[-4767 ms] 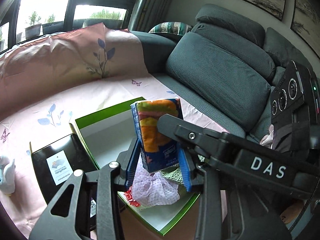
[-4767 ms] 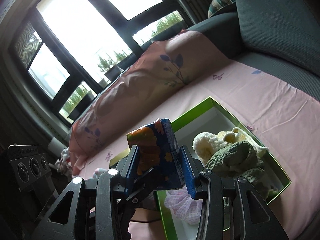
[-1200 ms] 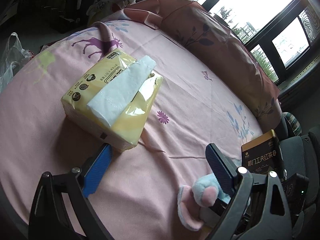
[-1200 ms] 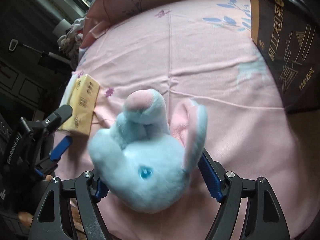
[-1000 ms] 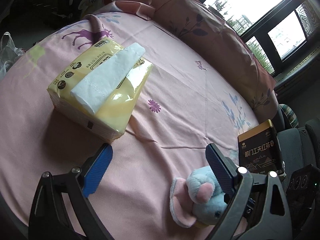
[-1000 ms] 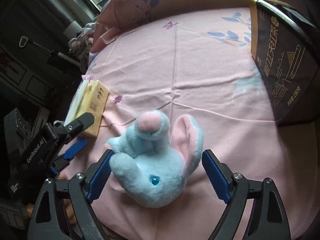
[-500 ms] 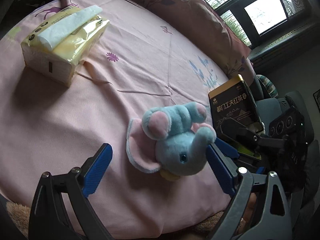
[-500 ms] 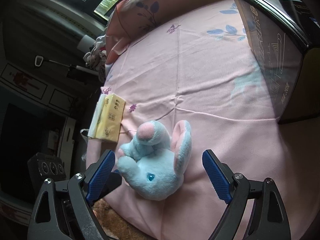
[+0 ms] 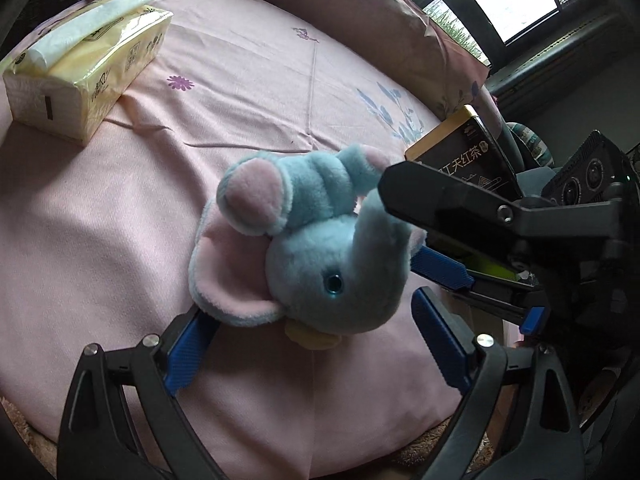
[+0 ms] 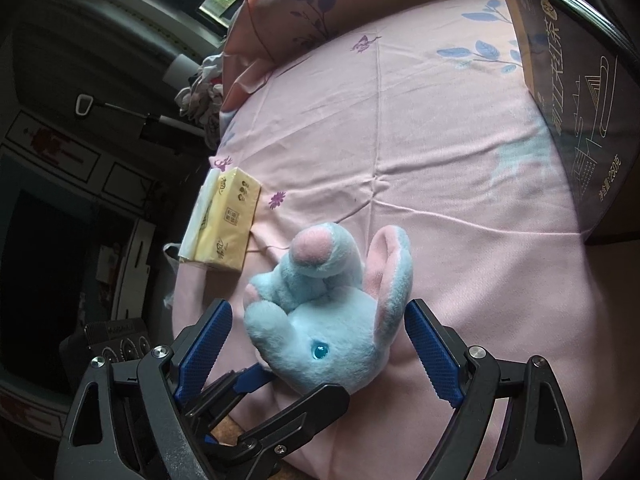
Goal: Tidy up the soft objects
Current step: 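Lift the plush elephant with the right tool and carry it to the box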
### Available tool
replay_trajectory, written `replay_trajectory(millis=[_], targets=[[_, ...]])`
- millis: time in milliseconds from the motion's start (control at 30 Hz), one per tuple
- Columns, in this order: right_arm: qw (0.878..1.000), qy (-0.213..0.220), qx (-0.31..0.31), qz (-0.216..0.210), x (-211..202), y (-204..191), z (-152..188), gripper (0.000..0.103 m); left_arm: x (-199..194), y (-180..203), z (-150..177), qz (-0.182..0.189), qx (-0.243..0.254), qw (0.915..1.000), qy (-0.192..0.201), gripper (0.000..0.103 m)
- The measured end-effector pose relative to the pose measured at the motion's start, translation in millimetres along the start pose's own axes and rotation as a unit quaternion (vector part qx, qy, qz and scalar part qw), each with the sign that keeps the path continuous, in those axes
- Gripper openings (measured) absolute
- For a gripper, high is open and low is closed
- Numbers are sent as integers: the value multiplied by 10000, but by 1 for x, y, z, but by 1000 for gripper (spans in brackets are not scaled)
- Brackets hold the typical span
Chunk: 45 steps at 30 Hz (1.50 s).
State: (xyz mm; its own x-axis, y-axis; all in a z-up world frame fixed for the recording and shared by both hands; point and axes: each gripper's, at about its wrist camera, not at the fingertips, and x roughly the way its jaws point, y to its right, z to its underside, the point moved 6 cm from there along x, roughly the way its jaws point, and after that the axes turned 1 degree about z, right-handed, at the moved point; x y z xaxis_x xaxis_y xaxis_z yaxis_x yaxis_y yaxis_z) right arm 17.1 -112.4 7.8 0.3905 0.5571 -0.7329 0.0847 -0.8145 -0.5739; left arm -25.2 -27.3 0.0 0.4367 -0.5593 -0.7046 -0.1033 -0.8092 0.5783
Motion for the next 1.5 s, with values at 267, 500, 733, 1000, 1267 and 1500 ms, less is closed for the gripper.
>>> replay_trajectory(millis=[267,500,733,1000,1267,1500], targets=[[9995,-12,-325,-6,4,-9,2,74,0,0,-9,-14,80,9997,232,74],[9990,56,-448,53,1,-11,4,66,-10,22,-14,-510,609,9952,567,60],[9933,835,-710,-355,-62,-31,-2,66,-48,76,-24,-649,1538,9780,1255,60],[9800,1742,-733,-630,-138,-37,-4,66,-79,126,-26,-292,2004,9660,1606,60],[9659,2457,-571,-585,-191,-20,-13,66,-76,182,-30,-145,2611,9496,1728,60],[9537,2952,-185,-552,-219,10,-19,66,-57,222,-30,-35,3118,9353,1672,60]])
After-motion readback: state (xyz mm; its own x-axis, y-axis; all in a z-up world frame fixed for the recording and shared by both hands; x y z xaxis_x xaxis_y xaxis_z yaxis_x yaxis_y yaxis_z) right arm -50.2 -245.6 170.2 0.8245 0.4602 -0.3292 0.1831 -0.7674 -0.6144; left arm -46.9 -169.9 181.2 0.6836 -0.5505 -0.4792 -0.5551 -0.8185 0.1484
